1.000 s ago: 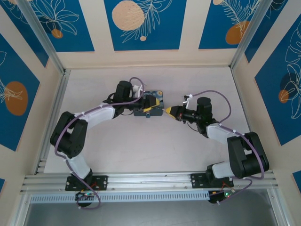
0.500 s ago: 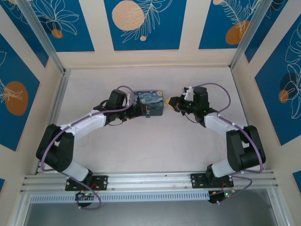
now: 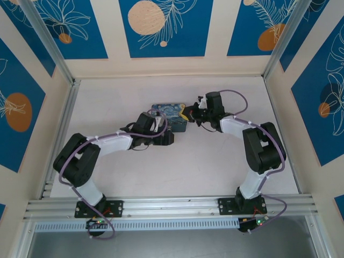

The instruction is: Unlock a padlock with a key

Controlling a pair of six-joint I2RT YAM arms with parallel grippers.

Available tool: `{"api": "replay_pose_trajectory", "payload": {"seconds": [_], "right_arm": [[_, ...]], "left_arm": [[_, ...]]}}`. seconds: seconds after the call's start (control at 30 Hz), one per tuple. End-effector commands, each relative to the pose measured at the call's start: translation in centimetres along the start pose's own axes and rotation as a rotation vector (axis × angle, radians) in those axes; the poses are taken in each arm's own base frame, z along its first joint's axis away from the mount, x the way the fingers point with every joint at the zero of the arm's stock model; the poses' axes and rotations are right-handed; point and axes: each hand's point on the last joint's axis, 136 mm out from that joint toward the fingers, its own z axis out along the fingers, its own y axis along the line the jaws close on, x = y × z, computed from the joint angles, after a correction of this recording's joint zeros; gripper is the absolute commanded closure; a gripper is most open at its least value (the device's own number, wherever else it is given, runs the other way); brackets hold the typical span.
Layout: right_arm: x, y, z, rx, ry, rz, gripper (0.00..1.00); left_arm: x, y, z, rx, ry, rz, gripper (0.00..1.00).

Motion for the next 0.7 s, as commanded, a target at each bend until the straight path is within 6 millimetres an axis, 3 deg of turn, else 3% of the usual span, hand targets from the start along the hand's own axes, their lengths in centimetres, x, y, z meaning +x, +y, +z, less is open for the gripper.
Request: {"api": "replay_pose_trajectory", "payload": {"seconds": [0.0, 0.67], "right_arm": [[-0.3, 0.2, 0.6, 0.007, 0.004, 0.018, 1.00], [-1.8, -2.3, 2.0, 0.046, 0.009, 0.096, 1.00]], "left_arm": [[-0.6, 0.6, 1.4, -0.020, -0.046, 0.067, 0.13], [-3.3, 0.2, 5.8, -0.008, -0.155, 0.142, 0.17]]}}
